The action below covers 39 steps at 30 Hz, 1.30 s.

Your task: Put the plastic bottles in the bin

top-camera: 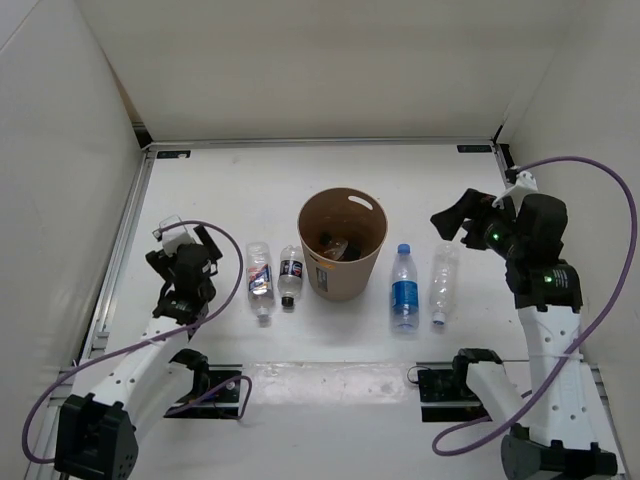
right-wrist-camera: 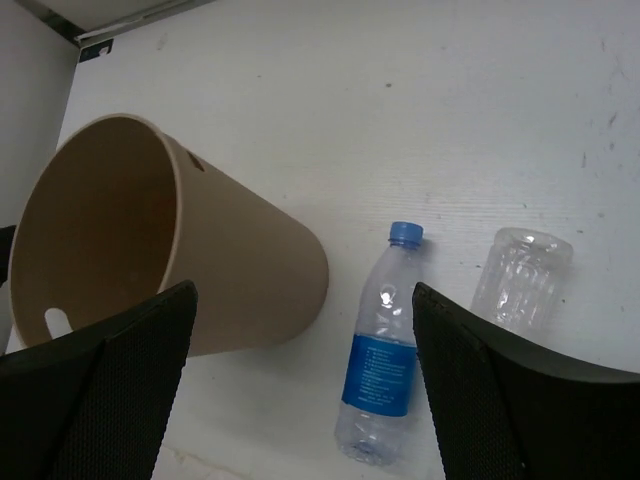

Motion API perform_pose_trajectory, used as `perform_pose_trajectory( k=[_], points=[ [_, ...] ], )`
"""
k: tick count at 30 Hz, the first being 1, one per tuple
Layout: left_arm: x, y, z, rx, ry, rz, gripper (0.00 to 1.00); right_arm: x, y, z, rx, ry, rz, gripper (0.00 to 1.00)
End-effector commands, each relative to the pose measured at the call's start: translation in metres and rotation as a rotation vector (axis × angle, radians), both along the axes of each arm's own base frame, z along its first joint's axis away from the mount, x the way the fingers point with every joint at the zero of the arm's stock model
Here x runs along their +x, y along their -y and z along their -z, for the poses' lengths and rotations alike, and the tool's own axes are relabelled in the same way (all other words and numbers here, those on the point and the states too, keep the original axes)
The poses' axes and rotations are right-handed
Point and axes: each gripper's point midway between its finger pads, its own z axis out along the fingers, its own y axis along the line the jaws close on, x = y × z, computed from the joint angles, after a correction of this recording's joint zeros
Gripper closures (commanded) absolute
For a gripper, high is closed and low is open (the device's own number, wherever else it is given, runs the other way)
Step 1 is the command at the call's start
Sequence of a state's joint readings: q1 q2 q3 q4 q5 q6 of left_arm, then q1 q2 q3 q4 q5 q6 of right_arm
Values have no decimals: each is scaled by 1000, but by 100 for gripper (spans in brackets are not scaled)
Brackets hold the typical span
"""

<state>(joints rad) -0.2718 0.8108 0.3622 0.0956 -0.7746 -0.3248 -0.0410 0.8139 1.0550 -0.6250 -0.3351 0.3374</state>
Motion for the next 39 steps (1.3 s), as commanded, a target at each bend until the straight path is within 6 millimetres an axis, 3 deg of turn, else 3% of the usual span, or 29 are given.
perform_pose_trajectory(
  k=[1,4,7,8,11,15,22,26,33,39],
  points=[
    [-4,7,-4,-32,-35,41,0,2,-4,-22,-38,71,29,11],
    [-10,11,0,-60,-16,74,0,-1,-3,-25,-49,102,60,11],
    [-16,16,-9,-70,8,134,0,-1,7,-22,-68,64,102,11],
    [-18,16,-15,-63,20,142,0,-5,13,-16,-69,18,133,11],
    [-25,8,-5,-88,-33,92,0,-4,43,3,-41,-89,282,11],
    [-24,0,14,-168,-85,26,0,-3,60,27,-2,-181,348,11],
    [-15,6,19,-222,-89,91,0,21,95,60,-12,-344,483,11],
    [-12,6,20,-226,-96,87,0,37,91,100,-28,-481,471,11],
    [-9,9,22,-233,-115,101,0,53,63,165,69,-668,373,11],
    [-9,9,21,-232,-109,101,0,55,47,189,95,-736,338,11]
  ],
)
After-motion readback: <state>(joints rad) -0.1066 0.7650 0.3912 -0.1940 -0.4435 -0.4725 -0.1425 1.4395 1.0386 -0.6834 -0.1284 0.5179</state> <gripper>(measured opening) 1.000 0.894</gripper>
